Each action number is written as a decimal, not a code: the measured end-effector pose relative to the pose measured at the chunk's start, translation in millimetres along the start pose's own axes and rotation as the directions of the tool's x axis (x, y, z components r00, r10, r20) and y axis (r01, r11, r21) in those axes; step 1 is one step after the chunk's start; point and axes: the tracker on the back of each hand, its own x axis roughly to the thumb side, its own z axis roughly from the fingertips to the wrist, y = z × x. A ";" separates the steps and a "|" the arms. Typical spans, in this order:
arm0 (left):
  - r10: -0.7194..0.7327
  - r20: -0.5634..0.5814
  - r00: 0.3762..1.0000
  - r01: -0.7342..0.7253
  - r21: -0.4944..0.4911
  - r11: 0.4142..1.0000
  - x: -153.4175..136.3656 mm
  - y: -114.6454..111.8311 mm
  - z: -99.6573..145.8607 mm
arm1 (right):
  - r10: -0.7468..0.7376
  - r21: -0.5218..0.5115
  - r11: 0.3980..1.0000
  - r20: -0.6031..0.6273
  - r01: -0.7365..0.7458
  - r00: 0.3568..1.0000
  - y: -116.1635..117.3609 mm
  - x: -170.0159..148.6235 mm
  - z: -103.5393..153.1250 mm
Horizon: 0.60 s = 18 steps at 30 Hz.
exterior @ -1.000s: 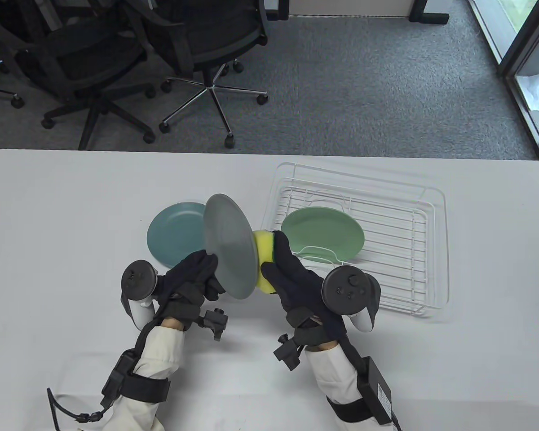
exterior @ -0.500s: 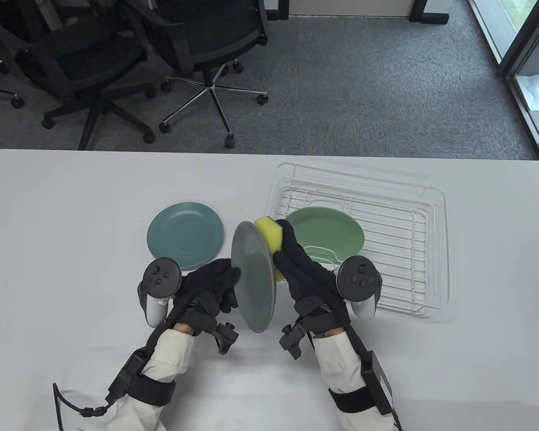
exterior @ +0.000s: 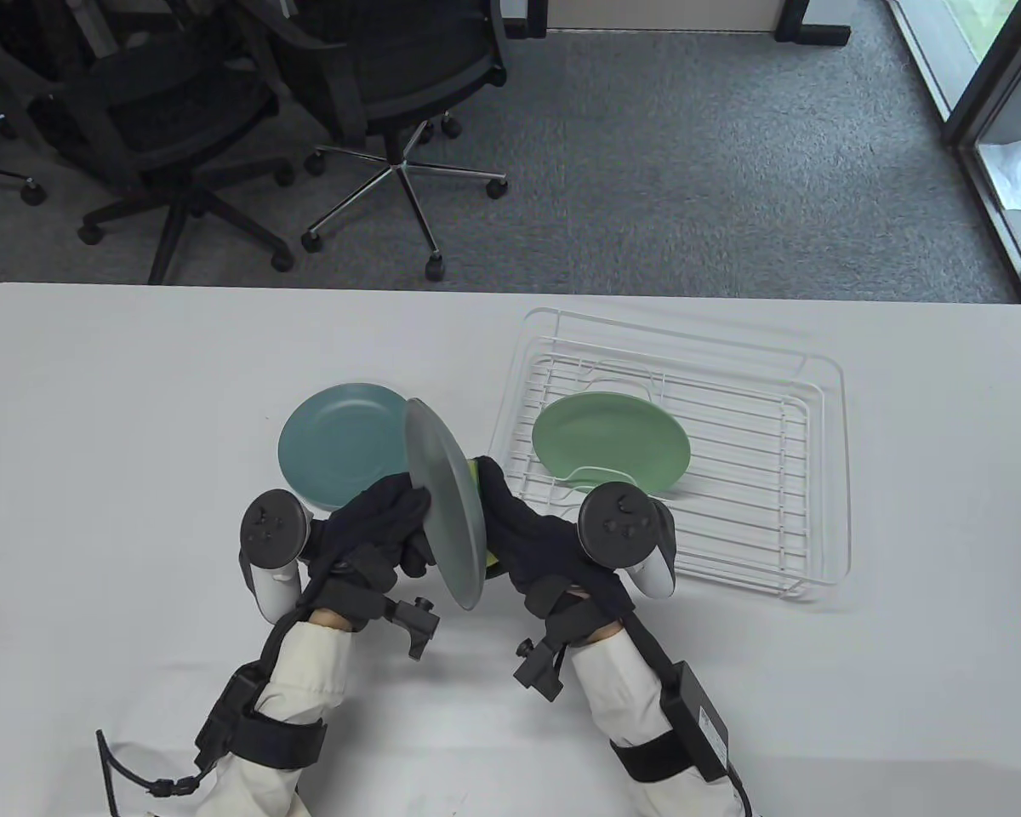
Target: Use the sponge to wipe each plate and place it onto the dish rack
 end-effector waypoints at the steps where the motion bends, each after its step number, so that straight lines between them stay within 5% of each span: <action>1: 0.014 -0.007 1.000 -0.014 0.019 1.000 -1.0 3.5 0.1 | 0.000 0.023 1.000 0.009 -0.001 1.000 -0.6 5.2 1.4; 7: 0.034 -0.038 0.999 -0.032 0.057 0.998 -8.2 12.8 -1.0 | 0.043 0.040 0.998 0.053 -0.045 0.998 -8.4 35.9 14.6; 12: 0.021 -0.065 0.998 -0.018 0.046 0.999 -13.6 8.1 -2.2 | 0.143 -0.105 0.985 0.088 -0.134 0.986 -14.0 55.0 26.6; 18: -0.059 -0.099 0.993 0.063 0.035 0.997 -21.6 2.7 -3.4 | 0.291 -0.349 0.901 0.048 -0.257 0.955 -21.0 57.6 34.4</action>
